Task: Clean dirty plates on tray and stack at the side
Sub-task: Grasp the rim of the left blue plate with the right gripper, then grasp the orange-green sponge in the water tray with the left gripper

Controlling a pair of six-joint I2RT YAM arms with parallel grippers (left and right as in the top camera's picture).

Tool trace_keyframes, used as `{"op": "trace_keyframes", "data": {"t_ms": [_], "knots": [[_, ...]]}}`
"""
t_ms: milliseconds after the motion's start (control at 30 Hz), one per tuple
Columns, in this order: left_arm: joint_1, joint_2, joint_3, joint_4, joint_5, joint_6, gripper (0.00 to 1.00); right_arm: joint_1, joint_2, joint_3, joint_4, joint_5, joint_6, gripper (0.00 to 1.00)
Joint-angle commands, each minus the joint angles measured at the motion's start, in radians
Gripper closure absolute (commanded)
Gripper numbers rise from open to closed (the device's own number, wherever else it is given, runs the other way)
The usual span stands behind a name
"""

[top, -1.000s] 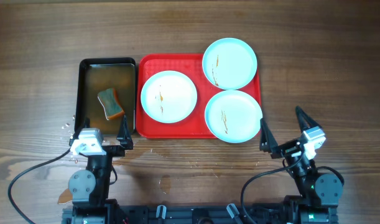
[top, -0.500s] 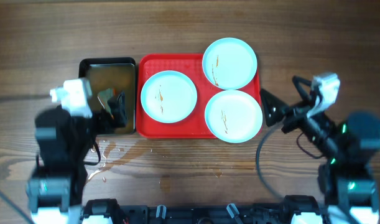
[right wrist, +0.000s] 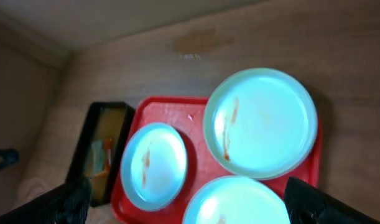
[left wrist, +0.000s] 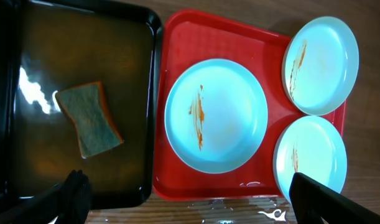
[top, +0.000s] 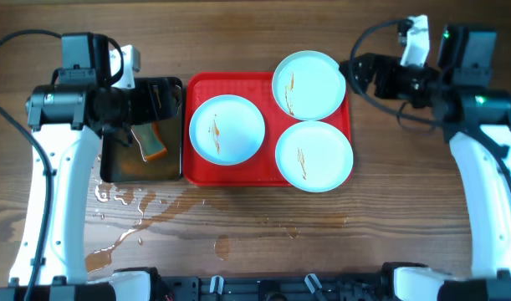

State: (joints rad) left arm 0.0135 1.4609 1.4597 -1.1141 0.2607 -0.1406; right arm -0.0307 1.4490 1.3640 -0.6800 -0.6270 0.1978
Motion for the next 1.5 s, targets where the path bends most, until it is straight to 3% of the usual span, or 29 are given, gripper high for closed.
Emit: {"op": "trace_keyframes", "data": {"t_ms": [0,100,133,167,233,300,400,500,600,700,1100,1133,1167,1333,1467], "knots": [[0.003,0.026,0.019,-0.001,0.01,-0.003,0.0,0.072,0.08,0.018,0.042,-0.093,0.014,0.02],[0.033,0.033,0.019,-0.006,-0.142,-0.191,0.0,0.177,0.146,0.018,0.04,-0.033,0.016,0.06],[0.068,0.038,0.019,-0.02,-0.205,-0.296,0.01,0.241,0.175,0.018,0.047,0.013,0.057,0.09],[0.108,0.043,0.019,-0.024,-0.203,-0.32,0.01,0.302,0.199,0.018,0.064,0.084,0.095,0.13],[0.149,0.057,0.019,-0.026,-0.195,-0.308,0.0,0.389,0.23,0.018,0.073,0.258,0.171,0.19],[0.175,0.085,0.019,-0.028,-0.195,-0.251,0.0,0.48,0.27,0.018,0.072,0.433,0.234,0.33],[0.174,0.124,0.016,-0.028,-0.195,-0.229,0.01,0.534,0.336,0.018,0.065,0.536,0.269,0.43],[0.175,0.182,0.012,-0.026,-0.194,-0.23,0.03,0.54,0.438,0.018,0.078,0.528,0.284,0.49],[0.175,0.241,0.012,-0.014,-0.183,-0.23,0.05,0.54,0.518,0.018,0.101,0.475,0.285,0.62],[0.175,0.268,0.012,0.0,-0.161,-0.23,0.06,0.541,0.56,0.018,0.123,0.457,0.299,0.66],[0.175,0.307,0.012,0.003,-0.163,-0.234,0.1,0.545,0.642,0.018,0.206,0.418,0.364,0.86],[0.175,0.307,0.012,0.006,-0.162,-0.234,0.11,0.549,0.642,0.018,0.206,0.419,0.374,0.91],[0.175,0.309,0.012,0.006,-0.162,-0.239,0.14,0.552,0.642,0.017,0.208,0.419,0.382,0.96],[0.175,0.314,-0.054,0.042,-0.162,-0.294,0.21,0.556,0.664,0.015,0.217,0.419,0.405,0.96],[0.175,0.314,-0.151,0.122,-0.161,-0.323,0.44,0.556,0.666,0.015,0.217,0.419,0.405,0.96]]}}
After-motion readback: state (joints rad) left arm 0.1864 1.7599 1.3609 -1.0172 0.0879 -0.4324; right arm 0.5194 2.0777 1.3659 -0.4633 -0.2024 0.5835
